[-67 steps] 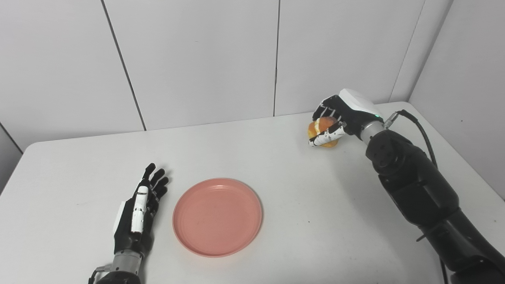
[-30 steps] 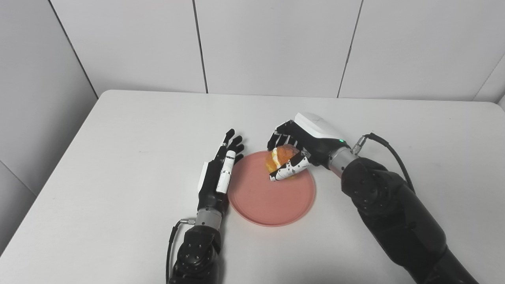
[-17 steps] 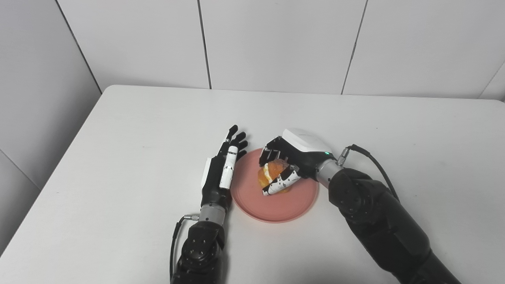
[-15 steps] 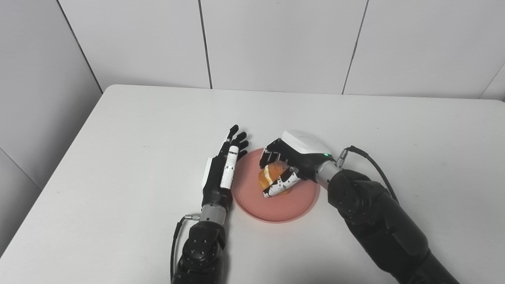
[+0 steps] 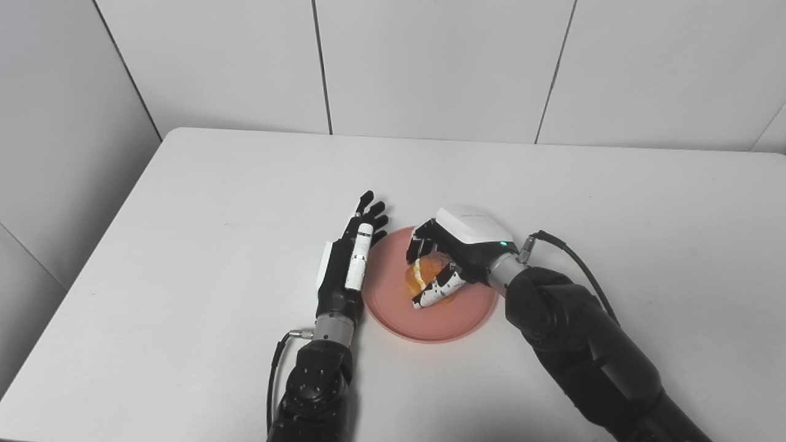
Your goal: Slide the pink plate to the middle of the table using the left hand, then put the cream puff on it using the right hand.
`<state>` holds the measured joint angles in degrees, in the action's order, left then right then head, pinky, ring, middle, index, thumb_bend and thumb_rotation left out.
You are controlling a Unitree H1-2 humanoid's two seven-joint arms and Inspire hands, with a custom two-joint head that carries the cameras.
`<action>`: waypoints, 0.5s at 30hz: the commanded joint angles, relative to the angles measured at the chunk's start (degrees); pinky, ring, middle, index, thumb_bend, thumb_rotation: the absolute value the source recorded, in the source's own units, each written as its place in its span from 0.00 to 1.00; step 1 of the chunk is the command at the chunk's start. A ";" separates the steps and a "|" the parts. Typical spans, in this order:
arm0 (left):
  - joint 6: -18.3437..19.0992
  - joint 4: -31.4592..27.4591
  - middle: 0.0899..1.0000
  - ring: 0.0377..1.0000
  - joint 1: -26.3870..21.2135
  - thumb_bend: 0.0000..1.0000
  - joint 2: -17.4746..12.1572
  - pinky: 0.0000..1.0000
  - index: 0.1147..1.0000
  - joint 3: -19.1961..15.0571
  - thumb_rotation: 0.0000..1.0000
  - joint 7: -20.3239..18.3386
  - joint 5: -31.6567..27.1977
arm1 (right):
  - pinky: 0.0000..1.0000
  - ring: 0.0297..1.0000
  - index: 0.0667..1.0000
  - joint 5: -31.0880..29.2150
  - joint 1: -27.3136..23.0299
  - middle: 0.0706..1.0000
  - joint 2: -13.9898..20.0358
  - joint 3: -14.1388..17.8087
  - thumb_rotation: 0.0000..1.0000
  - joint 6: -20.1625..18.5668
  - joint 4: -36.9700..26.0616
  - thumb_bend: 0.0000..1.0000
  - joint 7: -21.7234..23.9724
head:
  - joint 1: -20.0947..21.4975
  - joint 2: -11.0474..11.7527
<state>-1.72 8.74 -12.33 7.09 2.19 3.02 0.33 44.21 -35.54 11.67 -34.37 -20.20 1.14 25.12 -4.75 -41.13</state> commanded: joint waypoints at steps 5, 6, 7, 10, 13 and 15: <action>3.01 1.39 0.90 0.90 1.75 0.37 1.13 0.88 0.90 0.88 0.97 -0.50 -0.25 | 0.33 0.45 0.46 2.59 -0.83 0.66 0.23 -0.12 0.15 0.09 -2.96 0.51 1.50 | -0.03 -0.03; 3.11 1.34 0.90 0.90 1.76 0.37 1.13 0.88 0.90 0.89 0.97 -0.48 -0.23 | 0.33 0.46 0.46 2.81 -0.79 0.68 0.22 0.01 0.15 -0.24 -3.33 0.52 1.96 | -0.03 -0.03; 3.15 1.30 0.90 0.90 1.77 0.37 1.13 0.88 0.90 0.89 0.97 -0.47 -0.22 | 0.33 0.47 0.66 3.01 -0.75 0.72 0.18 0.16 0.19 -0.42 -3.59 0.63 2.33 | -0.03 -0.03; 3.18 1.02 0.90 0.90 1.82 0.36 1.14 0.87 0.90 0.84 0.97 -0.48 -0.31 | 0.37 0.52 0.77 3.46 -0.67 0.77 0.09 0.61 0.22 -0.83 -4.53 0.68 3.52 | 0.07 -0.23; 3.24 0.83 0.90 0.89 1.82 0.35 1.12 0.87 0.90 0.84 0.98 -0.45 -0.24 | 0.42 0.61 0.85 4.02 -0.52 0.85 0.01 1.01 0.27 -0.69 -5.09 0.73 4.10 | 0.09 -0.26; 3.47 0.77 0.90 0.89 1.79 0.35 1.06 0.87 0.91 0.87 0.98 -0.43 -0.12 | 0.44 0.64 0.88 4.26 -0.44 0.86 0.01 1.27 0.29 -0.29 -5.40 0.76 4.28 | 0.07 -0.25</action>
<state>-1.66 8.44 -12.32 7.09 2.17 3.02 0.29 48.02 -34.52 11.93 -34.05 -20.59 -2.45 29.63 -4.66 -41.31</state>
